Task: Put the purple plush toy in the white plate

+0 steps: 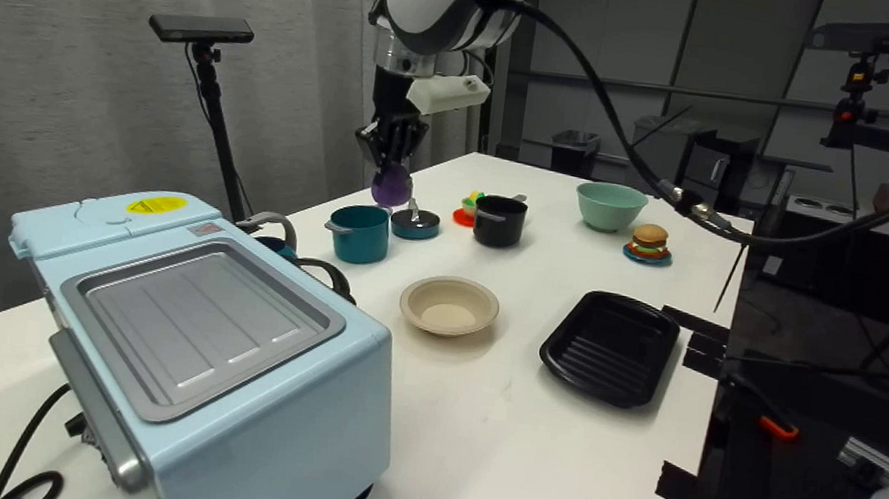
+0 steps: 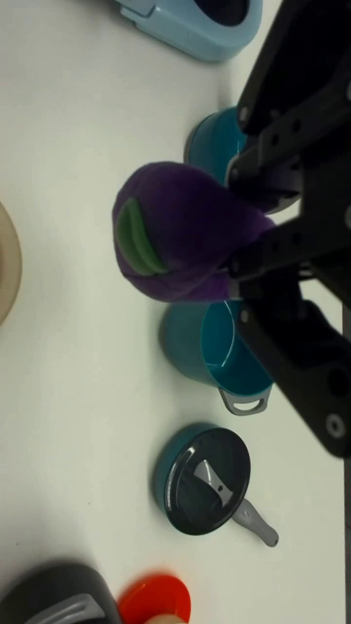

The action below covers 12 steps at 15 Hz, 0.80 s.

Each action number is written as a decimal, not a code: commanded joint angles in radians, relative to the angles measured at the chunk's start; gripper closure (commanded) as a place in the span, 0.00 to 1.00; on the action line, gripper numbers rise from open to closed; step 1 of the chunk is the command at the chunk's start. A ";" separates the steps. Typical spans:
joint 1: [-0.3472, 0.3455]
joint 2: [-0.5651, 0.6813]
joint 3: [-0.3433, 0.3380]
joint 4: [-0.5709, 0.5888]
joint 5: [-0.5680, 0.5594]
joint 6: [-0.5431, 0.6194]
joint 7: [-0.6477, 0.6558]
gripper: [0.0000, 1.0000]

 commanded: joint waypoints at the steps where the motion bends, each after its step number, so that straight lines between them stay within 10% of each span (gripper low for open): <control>1: -0.006 -0.118 0.011 -0.182 0.030 -0.013 -0.041 0.95; 12: -0.028 -0.138 -0.005 -0.487 0.027 0.186 -0.066 0.95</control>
